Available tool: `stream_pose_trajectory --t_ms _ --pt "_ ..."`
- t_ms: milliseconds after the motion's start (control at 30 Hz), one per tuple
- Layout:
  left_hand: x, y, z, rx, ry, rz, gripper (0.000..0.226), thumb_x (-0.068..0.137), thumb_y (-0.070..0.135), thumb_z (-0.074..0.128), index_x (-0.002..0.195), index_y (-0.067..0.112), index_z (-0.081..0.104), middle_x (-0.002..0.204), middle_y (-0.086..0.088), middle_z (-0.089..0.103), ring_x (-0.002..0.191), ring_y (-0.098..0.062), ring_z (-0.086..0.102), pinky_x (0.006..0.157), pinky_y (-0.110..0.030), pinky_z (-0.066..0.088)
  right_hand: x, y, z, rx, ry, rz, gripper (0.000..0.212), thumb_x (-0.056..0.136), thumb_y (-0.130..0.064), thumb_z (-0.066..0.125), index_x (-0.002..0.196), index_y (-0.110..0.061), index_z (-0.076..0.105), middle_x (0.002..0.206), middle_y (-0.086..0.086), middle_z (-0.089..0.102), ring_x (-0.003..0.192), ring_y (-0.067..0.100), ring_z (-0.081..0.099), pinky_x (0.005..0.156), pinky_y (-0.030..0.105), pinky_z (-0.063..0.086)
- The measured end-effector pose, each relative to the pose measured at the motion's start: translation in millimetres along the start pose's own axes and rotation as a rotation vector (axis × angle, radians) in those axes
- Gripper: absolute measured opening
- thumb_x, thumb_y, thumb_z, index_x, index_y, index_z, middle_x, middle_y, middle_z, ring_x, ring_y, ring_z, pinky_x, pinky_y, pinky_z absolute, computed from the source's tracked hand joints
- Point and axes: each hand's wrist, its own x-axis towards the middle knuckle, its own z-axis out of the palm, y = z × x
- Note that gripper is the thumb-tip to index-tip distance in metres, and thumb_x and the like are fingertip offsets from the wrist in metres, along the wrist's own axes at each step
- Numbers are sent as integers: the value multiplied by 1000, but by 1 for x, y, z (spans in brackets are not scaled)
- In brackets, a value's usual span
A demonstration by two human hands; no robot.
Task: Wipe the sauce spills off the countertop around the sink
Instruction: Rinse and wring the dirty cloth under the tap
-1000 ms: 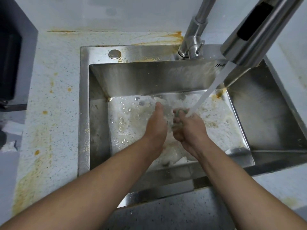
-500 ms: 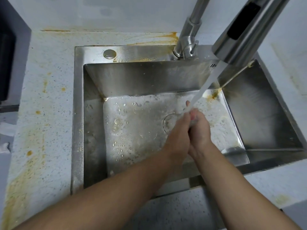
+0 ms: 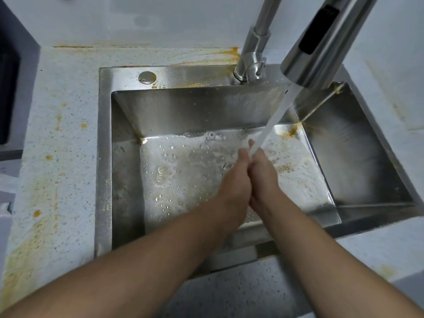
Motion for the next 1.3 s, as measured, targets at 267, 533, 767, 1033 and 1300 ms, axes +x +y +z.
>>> stream_pose_trajectory --t_ms 267,533,767,1033,1300 --pt "-12 5 -11 -164 -35 63 52 108 44 34 105 18 78 116 -7 74 128 -21 59 107 -37 43 -7 -2 1 85 38 -23 13 100 -15 63 97 -12 75 96 14 78 99 32 75 85 39 64" --pt "-2 35 -69 -21 157 94 27 106 38 39 104 21 59 115 -5 72 114 -20 64 95 -34 44 -4 -3 -5 295 -14 86 16 102 0 54 92 -10 62 65 2 56 49 8 48 42 20 40" --pt "-8 45 -83 48 126 87 31 107 40 38 104 19 61 111 -6 74 109 -21 68 98 -37 46 -11 -5 14 194 28 86 44 108 -36 48 68 -20 44 49 -5 37 36 7 28 35 18 16" --pt "-8 78 -66 204 -10 125 19 103 24 47 103 14 63 107 -10 72 95 -21 69 84 -32 52 -25 -3 11 183 293 154 48 109 -41 42 67 -19 50 47 -1 48 40 13 41 39 22 33" --pt "20 134 -6 551 -271 497 36 102 15 49 136 15 60 132 1 65 121 -11 60 108 -32 45 -48 -10 4 214 221 163 38 108 -38 48 98 -7 67 77 11 76 70 25 71 55 31 57"
